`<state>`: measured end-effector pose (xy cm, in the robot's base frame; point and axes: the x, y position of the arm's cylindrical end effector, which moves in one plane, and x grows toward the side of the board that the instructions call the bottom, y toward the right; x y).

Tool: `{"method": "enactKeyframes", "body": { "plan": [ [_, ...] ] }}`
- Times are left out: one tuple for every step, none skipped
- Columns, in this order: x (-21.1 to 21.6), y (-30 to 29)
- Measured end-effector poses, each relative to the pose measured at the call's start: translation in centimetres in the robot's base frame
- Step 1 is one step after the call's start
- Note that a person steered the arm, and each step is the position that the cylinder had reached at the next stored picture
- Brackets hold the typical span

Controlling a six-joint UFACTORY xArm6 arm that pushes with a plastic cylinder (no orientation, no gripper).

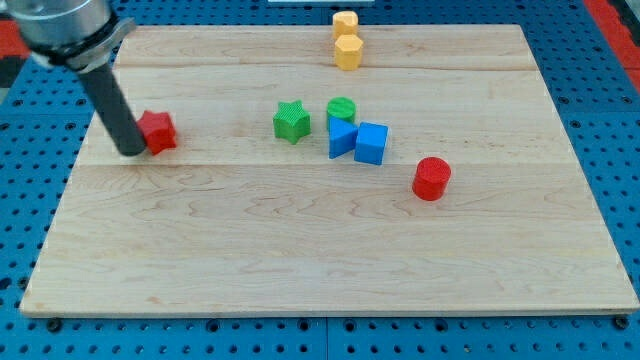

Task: Make a triangle using a red star and yellow blocks

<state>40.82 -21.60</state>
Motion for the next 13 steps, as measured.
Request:
{"method": "enactKeyframes", "body": {
  "plan": [
    [-4.0, 3.3],
    [-7.6, 8.3],
    [-11.9, 10.1],
    [-17.7, 9.5],
    [-21.6, 12.5],
    [-21.6, 12.5],
    [-21.7, 13.1],
    [-21.6, 15.1],
    [-21.5, 20.0],
    [-21.4, 23.2],
    [-20.4, 24.2],
    [-18.4, 27.0],
    [-17.9, 31.7]
  ]
}}
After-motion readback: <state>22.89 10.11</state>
